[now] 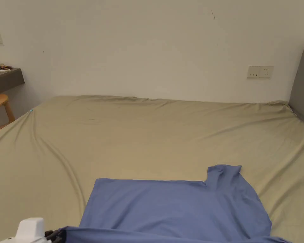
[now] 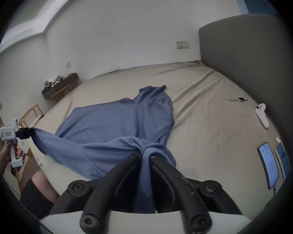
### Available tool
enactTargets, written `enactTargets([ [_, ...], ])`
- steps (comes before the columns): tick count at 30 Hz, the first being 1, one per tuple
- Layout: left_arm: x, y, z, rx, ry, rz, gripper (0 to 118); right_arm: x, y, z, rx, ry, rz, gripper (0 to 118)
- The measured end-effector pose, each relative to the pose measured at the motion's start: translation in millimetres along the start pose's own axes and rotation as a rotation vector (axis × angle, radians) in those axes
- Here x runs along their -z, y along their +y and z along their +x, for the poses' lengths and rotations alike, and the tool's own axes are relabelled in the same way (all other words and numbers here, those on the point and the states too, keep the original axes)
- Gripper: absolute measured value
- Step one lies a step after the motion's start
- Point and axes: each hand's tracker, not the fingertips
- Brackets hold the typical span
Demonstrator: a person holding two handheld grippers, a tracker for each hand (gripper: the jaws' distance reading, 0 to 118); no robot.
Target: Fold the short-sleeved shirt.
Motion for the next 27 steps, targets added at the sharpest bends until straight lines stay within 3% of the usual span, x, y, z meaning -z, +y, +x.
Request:
enactTargets([
  [8, 84.7, 6.5, 5.5, 0.003, 0.071, -0.120, 3, 88.4, 7.9, 5.5, 0.029, -0.078, -0.104, 6],
  [11, 96.8, -5.6, 8.8, 0.041, 0.105, -0.161, 4, 105.3, 3.0, -0.1, -0.046, -0.117, -0.149, 7],
  [13, 96.4, -11.3, 10.2, 0.042, 0.118, -0.154, 7, 108.1, 2.8, -1.4, -0.044, -0.112, -0.142, 9],
  [14, 94.9, -11.2, 9.9, 0.032, 0.119, -0.149, 13, 107.4, 0.7, -0.6, -0.037, -0.115, -0.135, 17],
  [15, 90.9, -10.4, 10.5, 0.012, 0.115, -0.130, 22, 105.3, 1.5, 1.6, -0.014, -0.114, -0.129, 37],
  [16, 86.8, -8.1, 11.2, 0.008, 0.111, -0.117, 45, 101.8, 3.0, 3.5, -0.003, -0.111, -0.120, 84],
  [17, 83.1, -6.1, 10.9, 0.009, 0.110, -0.111, 76, 97.1, 4.6, 4.0, 0.001, -0.131, -0.100, 118],
  [18, 76.3, -2.2, 10.8, 0.012, 0.108, -0.094, 107, 86.5, 6.0, 3.8, 0.001, -0.175, -0.048, 117],
  [19, 67.2, 2.6, 11.8, 0.014, 0.107, -0.075, 118, 72.0, 6.4, 5.2, 0.023, -0.179, 0.021, 116],
  [21, 29.5, 10.6, 13.6, 0.031, 0.077, 0.051, 118, 26.1, 13.5, 4.9, 0.078, -0.100, 0.177, 115],
  [23, -8.2, 19.5, 20.2, 0.017, 0.002, 0.167, 113, -16.0, 6.2, -0.7, 0.097, -0.077, 0.220, 114],
  [27, -116.7, 8.7, 40.4, 0.096, -0.007, 0.373, 115, -115.2, -10.9, -22.1, -0.013, -0.071, 0.411, 118],
])
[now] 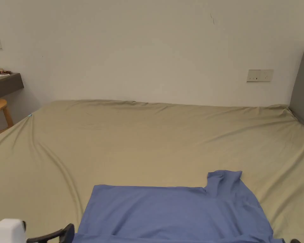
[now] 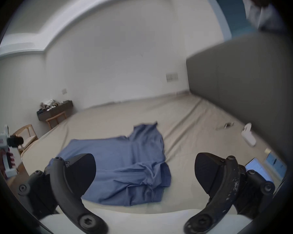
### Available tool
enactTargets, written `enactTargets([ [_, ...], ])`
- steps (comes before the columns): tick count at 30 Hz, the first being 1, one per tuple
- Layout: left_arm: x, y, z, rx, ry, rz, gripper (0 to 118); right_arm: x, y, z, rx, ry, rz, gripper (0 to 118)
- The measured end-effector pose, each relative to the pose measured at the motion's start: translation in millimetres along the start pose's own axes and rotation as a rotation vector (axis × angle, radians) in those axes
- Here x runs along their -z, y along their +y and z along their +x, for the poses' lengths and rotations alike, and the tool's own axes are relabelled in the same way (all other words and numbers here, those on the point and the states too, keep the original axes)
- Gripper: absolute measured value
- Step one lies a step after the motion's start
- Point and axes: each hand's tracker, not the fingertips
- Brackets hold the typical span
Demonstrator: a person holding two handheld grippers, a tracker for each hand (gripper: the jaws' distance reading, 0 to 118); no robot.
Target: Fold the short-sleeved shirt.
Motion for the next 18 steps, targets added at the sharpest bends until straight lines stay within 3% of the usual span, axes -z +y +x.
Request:
enactTargets([
  [3, -64.6, -7.4, 17.0, 0.051, 0.046, 0.115, 114, -56.7, -5.7, -7.9, -0.094, 0.031, 0.070, 116],
  [4, -79.5, -13.6, 24.0, 0.089, 0.087, 0.131, 105, -71.6, -12.9, -12.6, -0.124, -0.023, 0.107, 104],
  [5, -90.6, -18.8, 29.8, 0.113, 0.130, 0.137, 83, -82.2, -18.3, -15.9, -0.144, -0.046, 0.117, 80],
  [6, -97.7, -27.4, 31.8, 0.124, 0.134, 0.118, 35, -90.7, -24.6, -19.7, -0.171, -0.060, 0.118, 39],
  [7, -101.4, -31.7, 33.1, 0.099, 0.110, 0.106, 1, -94.4, -30.4, -23.7, -0.189, -0.101, 0.110, 2],
  [9, -101.4, -40.3, 32.5, 0.027, 0.127, 0.051, 0, -96.7, -34.0, -23.7, -0.142, -0.088, 0.076, 2],
  [10, -96.5, -45.7, 28.7, 0.020, 0.019, 0.037, 0, -94.3, -34.2, -22.2, -0.112, -0.039, 0.031, 2],
  [11, -90.6, -47.7, 29.7, 0.036, 0.025, 0.007, 0, -93.1, -39.6, -17.9, -0.074, -0.044, 0.023, 2],
  [16, -42.3, -68.1, 19.4, 0.033, 0.059, -0.125, 1, -89.5, -35.7, -17.7, -0.051, -0.058, 0.035, 2],
  [17, -28.8, -71.6, 14.1, 0.029, 0.036, -0.139, 11, -88.6, -32.4, -17.2, -0.043, -0.051, 0.034, 2],
  [18, -15.2, -76.9, 6.8, -0.007, 0.050, -0.172, 32, -87.8, -28.9, -18.0, -0.046, -0.056, 0.036, 2],
])
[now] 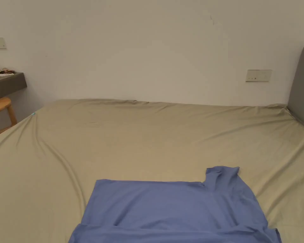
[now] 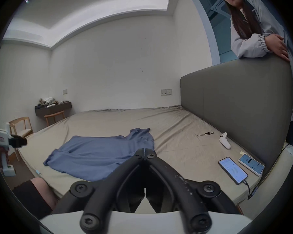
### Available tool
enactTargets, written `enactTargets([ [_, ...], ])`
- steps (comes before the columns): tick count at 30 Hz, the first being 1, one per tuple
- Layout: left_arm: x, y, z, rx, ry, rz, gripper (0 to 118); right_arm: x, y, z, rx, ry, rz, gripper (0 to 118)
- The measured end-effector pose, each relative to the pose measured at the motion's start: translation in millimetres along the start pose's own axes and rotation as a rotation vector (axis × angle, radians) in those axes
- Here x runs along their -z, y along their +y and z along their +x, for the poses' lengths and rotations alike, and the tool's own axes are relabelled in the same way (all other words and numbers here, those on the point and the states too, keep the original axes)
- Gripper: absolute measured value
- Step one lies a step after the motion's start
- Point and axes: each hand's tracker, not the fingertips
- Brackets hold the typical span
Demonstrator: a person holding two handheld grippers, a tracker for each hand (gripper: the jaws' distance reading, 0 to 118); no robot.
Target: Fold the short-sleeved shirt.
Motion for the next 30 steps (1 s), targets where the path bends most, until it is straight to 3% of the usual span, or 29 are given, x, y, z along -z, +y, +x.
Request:
enactTargets([
  [1, 13.6, -0.4, -4.4, -0.034, 0.023, -0.038, 78, -0.6, -1.0, -1.2, -0.005, -0.003, 0.004, 1],
  [2, 30.6, -3.1, -10.6, -0.060, 0.039, -0.082, 109, -0.9, 1.4, -1.1, -0.008, -0.002, 0.010, 2],
  [3, 49.8, -6.8, -16.3, -0.088, 0.067, -0.142, 118, -1.1, 4.4, -0.4, -0.008, 0.002, 0.014, 1],
  [9, 118.2, -40.5, -24.6, 0.078, 0.078, -0.338, 113, -4.7, 6.8, -0.4, 0.008, 0.009, 0.019, 1],
  [11, 131.8, -47.3, -30.8, 0.013, 0.080, -0.397, 113, -5.7, 6.7, 0.4, 0.012, 0.012, 0.013, 1],
  [12, 135.2, -50.8, -33.0, -0.045, 0.064, -0.413, 109, -6.2, 6.7, 0.9, 0.011, 0.007, 0.009, 1],
  [13, 136.9, -52.1, -36.3, -0.088, 0.042, -0.420, 87, -5.8, 4.9, 1.1, 0.007, 0.006, 0.005, 1],
  [15, 132.9, -51.2, -35.9, -0.078, 0.107, -0.372, 75, -5.6, 3.6, 2.9, 0.002, -0.005, -0.008, 1],
  [17, 127.3, -48.4, -31.0, -0.067, -0.027, -0.333, 18, -3.8, 1.5, 4.5, 0.006, -0.004, -0.025, 1],
  [18, 124.5, -47.4, -24.1, -0.034, -0.034, -0.327, 5, -2.2, -0.5, 4.2, -0.002, -0.012, -0.035, 1],
  [20, 118.4, -43.0, -15.1, -0.002, -0.034, -0.327, 4, 2.6, -3.3, 5.3, -0.003, -0.009, -0.060, 1],
  [22, 114.2, -37.2, -18.2, -0.065, -0.121, -0.345, 5, 10.8, -6.0, 4.8, 0.011, 0.006, -0.085, 1],
  [23, 109.3, -34.0, -19.8, -0.061, -0.072, -0.330, 4, 17.0, -6.8, 4.0, 0.005, 0.019, -0.103, 2],
  [26, 100.9, -27.8, -32.4, -0.089, -0.069, -0.296, 5, 53.7, -11.8, -3.5, -0.083, 0.048, -0.217, 1],
  [28, 98.4, -25.1, -32.4, -0.064, -0.083, -0.291, 4, 83.0, -16.8, -3.5, -0.075, 0.088, -0.290, 2],
  [29, 97.2, -22.7, -31.2, -0.041, -0.083, -0.291, 4, 102.6, -21.8, -1.3, -0.065, 0.107, -0.339, 14],
  [30, 96.2, -20.3, -30.2, -0.030, -0.086, -0.295, 4, 124.6, -27.6, 1.2, -0.042, 0.123, -0.403, 45],
])
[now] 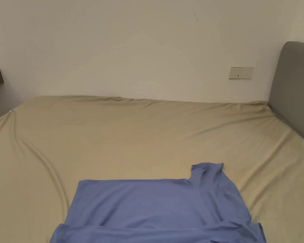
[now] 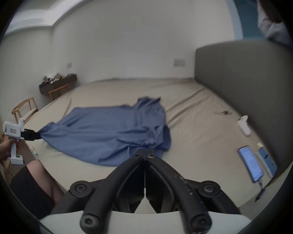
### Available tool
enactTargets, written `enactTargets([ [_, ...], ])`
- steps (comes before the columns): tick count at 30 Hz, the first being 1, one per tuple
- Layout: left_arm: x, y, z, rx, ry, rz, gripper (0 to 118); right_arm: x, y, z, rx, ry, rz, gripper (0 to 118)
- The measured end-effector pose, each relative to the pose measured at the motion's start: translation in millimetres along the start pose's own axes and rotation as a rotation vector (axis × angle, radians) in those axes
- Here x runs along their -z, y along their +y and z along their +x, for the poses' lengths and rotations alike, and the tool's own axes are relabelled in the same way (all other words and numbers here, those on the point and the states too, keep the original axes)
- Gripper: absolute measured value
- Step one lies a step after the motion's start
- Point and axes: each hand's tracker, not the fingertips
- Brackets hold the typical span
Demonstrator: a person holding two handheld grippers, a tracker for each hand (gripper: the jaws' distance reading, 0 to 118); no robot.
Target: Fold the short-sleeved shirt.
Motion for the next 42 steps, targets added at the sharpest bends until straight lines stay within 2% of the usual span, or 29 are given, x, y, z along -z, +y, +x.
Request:
enactTargets([
  [1, -0.6, 1.2, 0.7, 0.000, -0.004, -0.002, 4, 16.9, 1.5, 3.9, 0.023, 0.019, -0.038, 103],
  [2, -0.3, 1.8, 0.9, -0.002, -0.006, -0.001, 4, 36.8, 1.0, 9.5, 0.046, 0.041, -0.066, 118],
  [3, 0.0, 2.5, 1.1, -0.005, -0.007, 0.001, 4, 57.3, -0.7, 15.5, 0.068, 0.084, -0.118, 115],
  [4, 0.6, 2.8, 1.2, -0.008, -0.006, 0.001, 4, 66.4, 0.1, 18.0, 0.050, 0.154, -0.084, 112],
  [5, 1.4, 3.1, 1.1, -0.013, -0.004, -0.001, 5, 76.0, 0.0, 24.2, 0.070, 0.048, -0.131, 112],
  [6, 2.1, 3.3, 0.6, -0.016, -0.003, -0.005, 5, 85.8, 0.9, 27.2, 0.054, 0.018, -0.158, 112],
  [9, 3.2, 3.0, -0.1, -0.023, 0.000, -0.019, 4, 117.5, -5.4, 36.7, 0.070, -0.053, -0.176, 113],
  [11, 4.9, 2.3, -2.5, -0.018, 0.001, -0.021, 4, 126.6, -3.2, 36.2, 0.097, -0.042, -0.196, 113],
  [12, 5.8, 2.9, -3.1, -0.016, 0.000, -0.026, 4, 132.0, -4.5, 34.6, 0.098, -0.036, -0.213, 111],
  [13, 6.7, 3.3, -3.5, -0.019, -0.002, -0.032, 4, 136.9, -7.2, 33.5, 0.095, -0.033, -0.245, 100],
  [14, 6.9, 3.9, -3.6, -0.021, -0.001, -0.033, 4, 141.9, -11.0, 30.7, 0.081, -0.033, -0.291, 84],
  [15, 7.6, 4.3, -4.1, -0.023, -0.002, -0.034, 4, 150.2, -14.9, 27.2, 0.043, -0.046, -0.340, 79],
  [16, 8.3, 5.0, -4.7, -0.026, -0.003, -0.036, 5, 147.6, -13.4, 21.9, -0.036, -0.095, -0.285, 78],
  [17, 8.8, 5.6, -5.1, -0.029, -0.003, -0.038, 5, 145.0, -11.1, 18.7, -0.066, -0.067, -0.251, 71],
  [18, 8.8, 5.7, -5.7, -0.031, -0.004, -0.039, 5, 144.6, -10.9, 19.7, -0.035, -0.054, -0.271, 66],
  [19, 8.7, 5.9, -5.5, -0.031, -0.003, -0.041, 5, 143.2, -8.3, 17.8, -0.034, -0.068, -0.274, 30],
  [20, 8.1, 6.5, -5.2, -0.029, -0.003, -0.041, 5, 137.3, -6.1, 18.3, -0.030, -0.061, -0.244, 8],
  [22, 3.9, 7.7, -4.3, -0.028, -0.007, -0.030, 5, 125.9, -4.8, 13.0, -0.022, -0.068, -0.181, 7],
  [24, 2.5, 8.8, -5.0, -0.036, -0.012, -0.025, 5, 126.4, -8.2, 13.0, -0.019, -0.019, -0.210, 7],
  [26, 2.0, 9.3, -5.0, -0.034, -0.011, -0.024, 5, 124.9, -10.8, 13.4, -0.024, -0.029, -0.207, 7],
  [29, -5.2, 10.3, -2.8, -0.032, -0.014, -0.016, 5, 110.7, -8.3, 21.1, 0.091, -0.011, -0.160, 7],
  [35, -42.5, 2.5, 4.9, 0.062, -0.016, -0.003, 5, 44.8, -16.8, 19.1, 0.064, 0.028, -0.097, 7],
  [38, -64.8, -12.7, 2.7, 0.063, 0.001, 0.010, 5, 7.5, -38.3, 20.0, 0.062, 0.026, -0.073, 7],
  [42, -76.7, -43.8, -6.1, 0.029, -0.005, 0.000, 5, -12.2, -77.3, 27.3, 0.106, 0.012, -0.117, 8],
])
